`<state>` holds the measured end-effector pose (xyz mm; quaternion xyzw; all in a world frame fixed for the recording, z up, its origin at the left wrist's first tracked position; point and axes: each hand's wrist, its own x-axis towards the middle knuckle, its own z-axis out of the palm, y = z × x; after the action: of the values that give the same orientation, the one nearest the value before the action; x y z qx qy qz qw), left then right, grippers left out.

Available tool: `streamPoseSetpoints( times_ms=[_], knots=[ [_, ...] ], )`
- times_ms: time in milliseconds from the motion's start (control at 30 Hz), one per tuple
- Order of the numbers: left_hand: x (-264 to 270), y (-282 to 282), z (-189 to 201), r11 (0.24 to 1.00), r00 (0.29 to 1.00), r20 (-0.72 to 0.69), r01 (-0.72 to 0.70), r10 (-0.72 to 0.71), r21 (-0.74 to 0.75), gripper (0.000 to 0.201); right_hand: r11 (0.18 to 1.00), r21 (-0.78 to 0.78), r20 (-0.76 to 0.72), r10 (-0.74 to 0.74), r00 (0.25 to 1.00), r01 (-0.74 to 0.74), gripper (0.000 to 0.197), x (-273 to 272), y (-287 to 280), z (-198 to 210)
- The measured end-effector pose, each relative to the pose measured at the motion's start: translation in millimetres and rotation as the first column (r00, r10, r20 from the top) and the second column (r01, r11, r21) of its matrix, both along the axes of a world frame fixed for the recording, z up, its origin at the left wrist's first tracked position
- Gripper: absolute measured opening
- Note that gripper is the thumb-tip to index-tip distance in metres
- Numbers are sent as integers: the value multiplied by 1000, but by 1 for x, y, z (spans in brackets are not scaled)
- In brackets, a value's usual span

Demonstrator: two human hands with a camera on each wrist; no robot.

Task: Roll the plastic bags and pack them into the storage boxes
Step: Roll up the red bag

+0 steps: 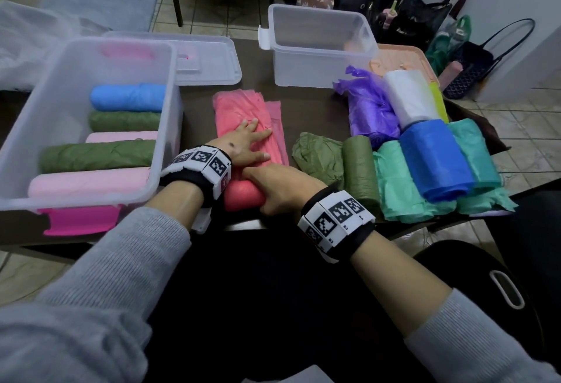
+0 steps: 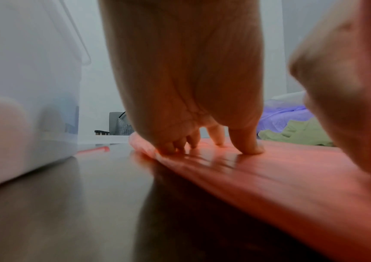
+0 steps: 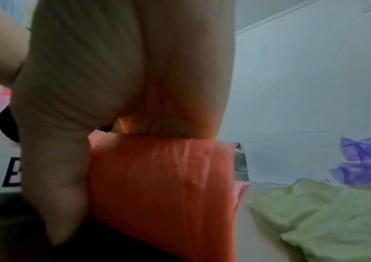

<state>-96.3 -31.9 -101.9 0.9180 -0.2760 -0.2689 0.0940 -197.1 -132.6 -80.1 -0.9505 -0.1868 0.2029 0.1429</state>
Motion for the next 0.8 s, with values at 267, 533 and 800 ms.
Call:
streamPoseSetpoints(
  times_ms=[267, 533, 800],
  knots=[
    [-3, -1, 2, 1000, 1000, -20, -20, 20, -16, 62, 997, 42, -133, -62, 989, 68, 48, 6, -4, -1],
    [-17, 2, 16, 979, 964, 226, -100, 139, -178, 42, 994, -15, -289, -104, 952, 104, 45, 20, -9, 4],
    [-43, 18, 33, 944, 943, 44, -327, 329, -50, 26, 990, -12, -322, -139, 937, 143, 64, 30, -10, 4]
  ],
)
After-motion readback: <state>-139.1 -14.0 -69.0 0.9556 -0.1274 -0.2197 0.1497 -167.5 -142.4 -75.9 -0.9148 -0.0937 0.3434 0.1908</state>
